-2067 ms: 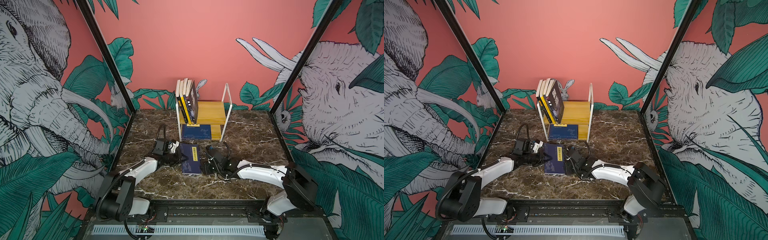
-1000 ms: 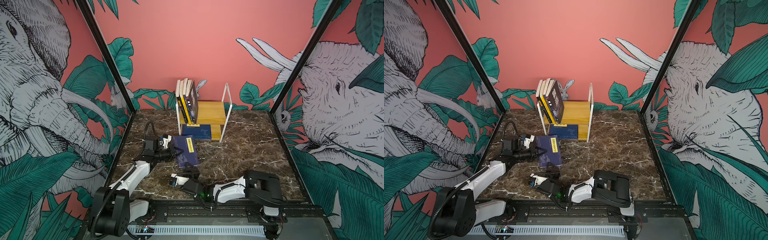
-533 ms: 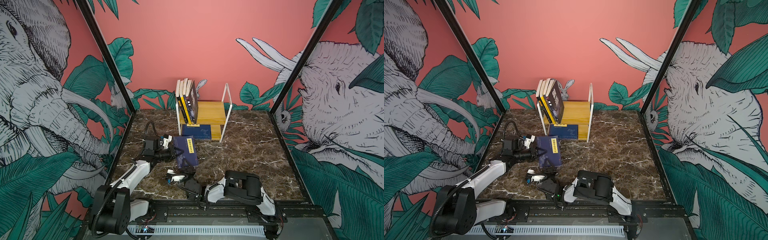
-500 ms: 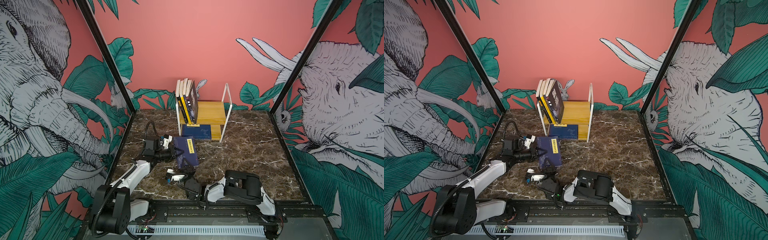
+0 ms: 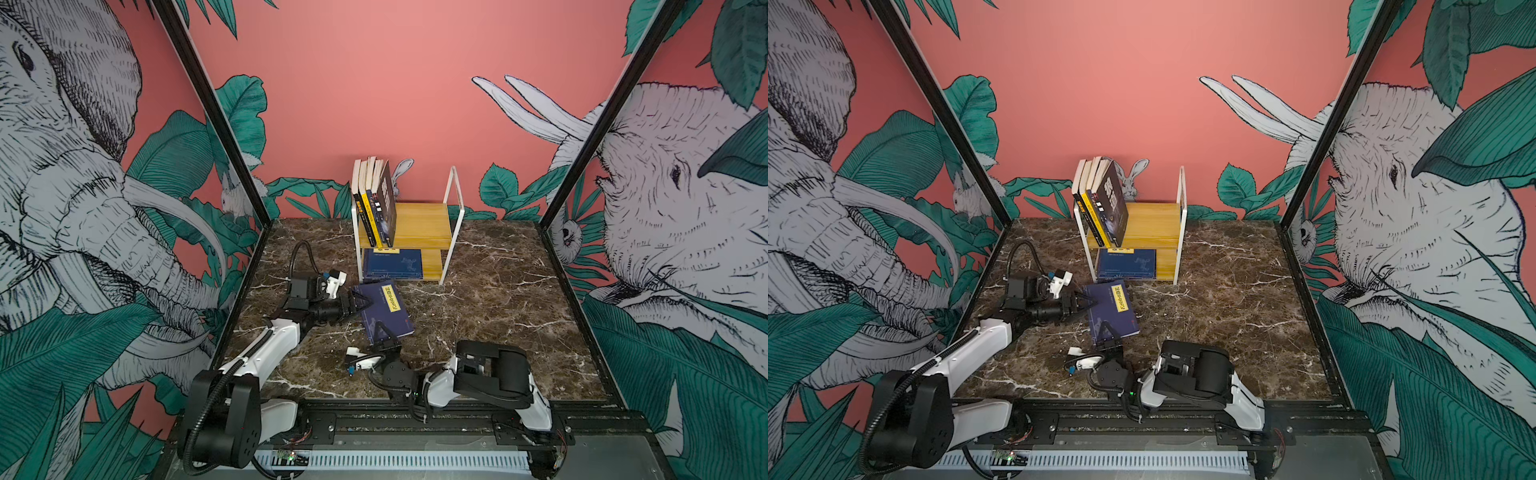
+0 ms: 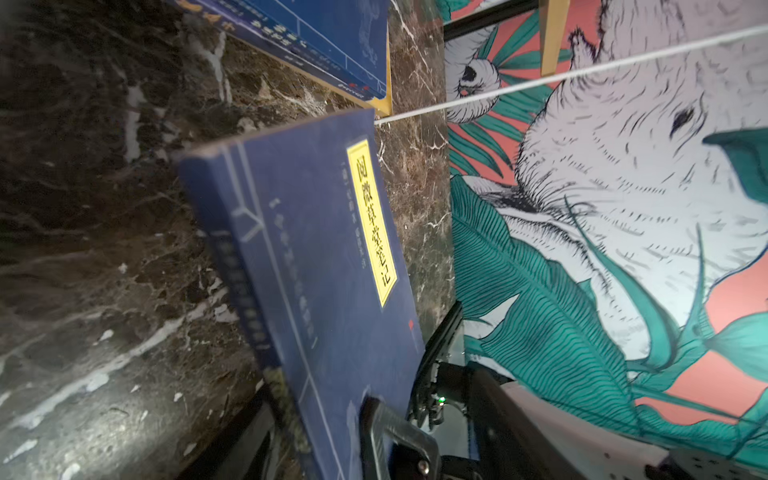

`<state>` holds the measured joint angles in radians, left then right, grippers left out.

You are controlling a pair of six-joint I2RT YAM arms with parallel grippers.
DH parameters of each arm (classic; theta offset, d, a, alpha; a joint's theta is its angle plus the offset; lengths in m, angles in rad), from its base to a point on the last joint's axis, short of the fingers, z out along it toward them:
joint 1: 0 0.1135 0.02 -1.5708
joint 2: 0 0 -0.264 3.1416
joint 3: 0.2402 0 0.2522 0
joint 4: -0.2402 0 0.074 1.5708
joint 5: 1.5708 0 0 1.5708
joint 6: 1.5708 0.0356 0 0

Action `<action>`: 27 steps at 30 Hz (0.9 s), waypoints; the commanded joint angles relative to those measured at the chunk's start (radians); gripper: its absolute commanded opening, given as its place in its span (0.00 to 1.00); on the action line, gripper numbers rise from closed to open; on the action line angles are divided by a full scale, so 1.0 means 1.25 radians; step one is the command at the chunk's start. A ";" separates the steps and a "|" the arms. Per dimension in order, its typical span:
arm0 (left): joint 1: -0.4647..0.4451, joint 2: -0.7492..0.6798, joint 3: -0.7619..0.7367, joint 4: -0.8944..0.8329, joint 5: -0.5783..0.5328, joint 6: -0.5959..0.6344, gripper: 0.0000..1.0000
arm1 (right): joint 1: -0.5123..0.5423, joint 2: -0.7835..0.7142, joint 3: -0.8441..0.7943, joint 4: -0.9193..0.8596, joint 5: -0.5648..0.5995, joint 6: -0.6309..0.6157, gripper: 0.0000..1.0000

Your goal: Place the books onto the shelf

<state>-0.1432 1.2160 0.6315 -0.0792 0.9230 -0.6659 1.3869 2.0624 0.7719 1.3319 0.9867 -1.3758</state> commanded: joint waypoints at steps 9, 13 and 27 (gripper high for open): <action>0.080 -0.025 0.111 -0.162 0.072 0.267 0.98 | 0.046 -0.226 -0.195 0.065 -0.140 -0.158 0.00; 0.081 0.005 0.169 -0.277 0.056 0.393 0.99 | 0.063 -0.290 -0.219 0.030 -0.142 -0.161 0.00; 0.025 0.150 0.271 -0.455 0.131 0.502 0.96 | 0.112 -0.239 -0.218 0.066 -0.195 -0.363 0.00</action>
<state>-0.0769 1.4334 0.9543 -0.5724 1.0508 -0.1116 1.5188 1.7676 0.4889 1.3193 0.7456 -1.7451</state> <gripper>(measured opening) 0.965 0.100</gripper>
